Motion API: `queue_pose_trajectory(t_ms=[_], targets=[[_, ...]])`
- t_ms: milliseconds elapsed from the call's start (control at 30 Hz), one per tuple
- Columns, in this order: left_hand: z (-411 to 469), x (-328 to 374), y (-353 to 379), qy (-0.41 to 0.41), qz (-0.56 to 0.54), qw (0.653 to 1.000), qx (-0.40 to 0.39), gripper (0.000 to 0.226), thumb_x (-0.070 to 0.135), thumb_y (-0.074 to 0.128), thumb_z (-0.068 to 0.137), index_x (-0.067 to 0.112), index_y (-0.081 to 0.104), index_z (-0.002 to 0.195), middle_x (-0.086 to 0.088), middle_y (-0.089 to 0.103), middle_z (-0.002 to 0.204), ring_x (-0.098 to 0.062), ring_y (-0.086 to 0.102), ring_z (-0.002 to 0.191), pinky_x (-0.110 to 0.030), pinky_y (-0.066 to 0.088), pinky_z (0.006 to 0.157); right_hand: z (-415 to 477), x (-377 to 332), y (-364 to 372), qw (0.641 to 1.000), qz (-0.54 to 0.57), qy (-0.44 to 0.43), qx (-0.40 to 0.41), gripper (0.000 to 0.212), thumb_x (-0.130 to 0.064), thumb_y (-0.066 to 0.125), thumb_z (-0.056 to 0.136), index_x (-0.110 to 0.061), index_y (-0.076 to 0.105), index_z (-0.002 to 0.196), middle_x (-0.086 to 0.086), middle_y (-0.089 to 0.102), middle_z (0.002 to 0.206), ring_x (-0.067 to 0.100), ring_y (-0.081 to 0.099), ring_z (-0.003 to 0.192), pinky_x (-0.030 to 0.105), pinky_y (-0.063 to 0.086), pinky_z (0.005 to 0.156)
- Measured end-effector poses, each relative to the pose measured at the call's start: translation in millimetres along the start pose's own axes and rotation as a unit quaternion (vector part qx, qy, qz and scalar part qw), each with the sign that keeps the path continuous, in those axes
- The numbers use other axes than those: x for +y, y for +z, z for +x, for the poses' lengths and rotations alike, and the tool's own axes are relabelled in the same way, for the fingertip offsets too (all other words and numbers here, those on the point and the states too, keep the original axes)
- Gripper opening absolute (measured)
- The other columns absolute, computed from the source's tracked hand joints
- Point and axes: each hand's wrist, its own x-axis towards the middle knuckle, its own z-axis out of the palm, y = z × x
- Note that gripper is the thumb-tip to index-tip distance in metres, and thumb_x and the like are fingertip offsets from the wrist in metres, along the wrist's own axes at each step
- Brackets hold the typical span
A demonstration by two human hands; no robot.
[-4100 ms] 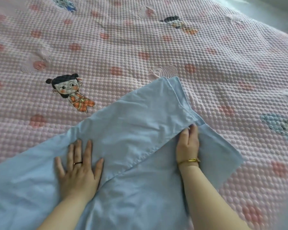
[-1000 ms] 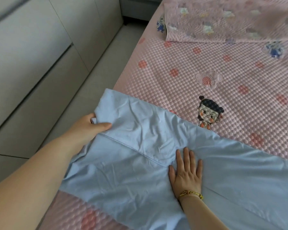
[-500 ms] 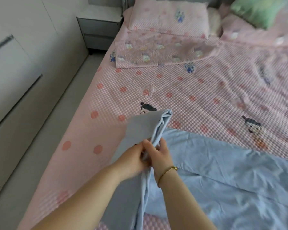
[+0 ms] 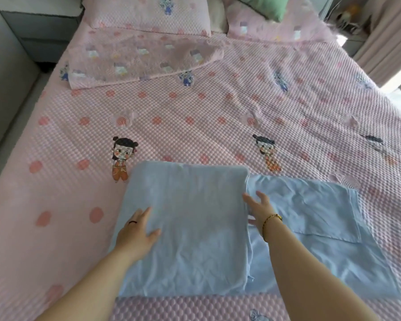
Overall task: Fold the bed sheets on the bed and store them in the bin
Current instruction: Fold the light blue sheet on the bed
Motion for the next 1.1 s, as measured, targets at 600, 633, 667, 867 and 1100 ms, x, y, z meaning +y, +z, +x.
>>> queue_pose_trajectory(t_ms=[600, 633, 667, 867, 1100], targets=[[12.9, 5.9, 43.4, -0.116, 0.190, 0.975, -0.018, 0.068, 0.052, 0.028, 0.095, 0.027, -0.007, 0.147, -0.004, -0.015, 0.155, -0.023, -0.007, 0.144, -0.049, 0.006, 0.114, -3.6, 117.1, -23.5, 0.981, -0.129, 0.103, -0.104, 0.017, -0.021, 0.064, 0.085, -0.018, 0.051, 0.096, 0.001, 0.060, 0.087, 0.020, 0.061, 0.082, 0.028, 0.054, 0.072], [11.4, 15.0, 49.1, -0.090, 0.205, 0.975, -0.007, 0.068, 0.054, 0.027, 0.094, 0.027, -0.006, 0.148, -0.004, -0.014, 0.155, -0.022, -0.007, 0.144, -0.048, 0.003, 0.113, -3.7, 118.1, -30.2, 0.984, -0.128, 0.088, -0.085, 0.015, -0.020, 0.062, 0.086, -0.016, 0.053, 0.097, 0.001, 0.060, 0.083, 0.016, 0.061, 0.076, 0.022, 0.053, 0.065], [9.3, 27.4, 57.7, -0.050, 0.209, 0.977, -0.006, 0.072, 0.060, 0.024, 0.091, 0.026, -0.005, 0.148, -0.005, -0.013, 0.156, -0.022, -0.006, 0.144, -0.047, 0.002, 0.113, -4.1, 119.9, -40.2, 0.992, -0.098, 0.069, -0.033, 0.009, -0.017, 0.060, 0.088, -0.013, 0.055, 0.094, 0.000, 0.059, 0.076, 0.011, 0.059, 0.064, 0.016, 0.049, 0.055], [4.2, 118.6, 127.2, 0.128, 0.227, 0.960, -0.106, 0.106, 0.074, -0.005, 0.048, 0.033, -0.015, 0.145, 0.001, -0.021, 0.154, -0.016, -0.015, 0.142, -0.048, -0.004, 0.112, -5.4, 160.0, -123.0, 0.927, 0.112, 0.112, 0.340, 0.024, -0.023, 0.056, 0.090, -0.001, 0.059, 0.098, 0.009, 0.061, 0.079, 0.024, 0.055, 0.078, 0.030, 0.046, 0.070], [35.9, 171.4, 170.1, 0.176, 0.279, 0.938, -0.109, 0.078, 0.059, 0.028, 0.092, 0.026, -0.019, 0.144, 0.000, -0.023, 0.153, -0.016, -0.021, 0.141, -0.047, -0.012, 0.112, 14.5, 172.4, -203.6, 0.828, 0.424, 0.118, 0.346, 0.053, -0.030, 0.063, 0.085, -0.006, 0.047, 0.128, 0.011, 0.058, 0.114, 0.020, 0.059, 0.078, 0.036, 0.052, 0.068]])
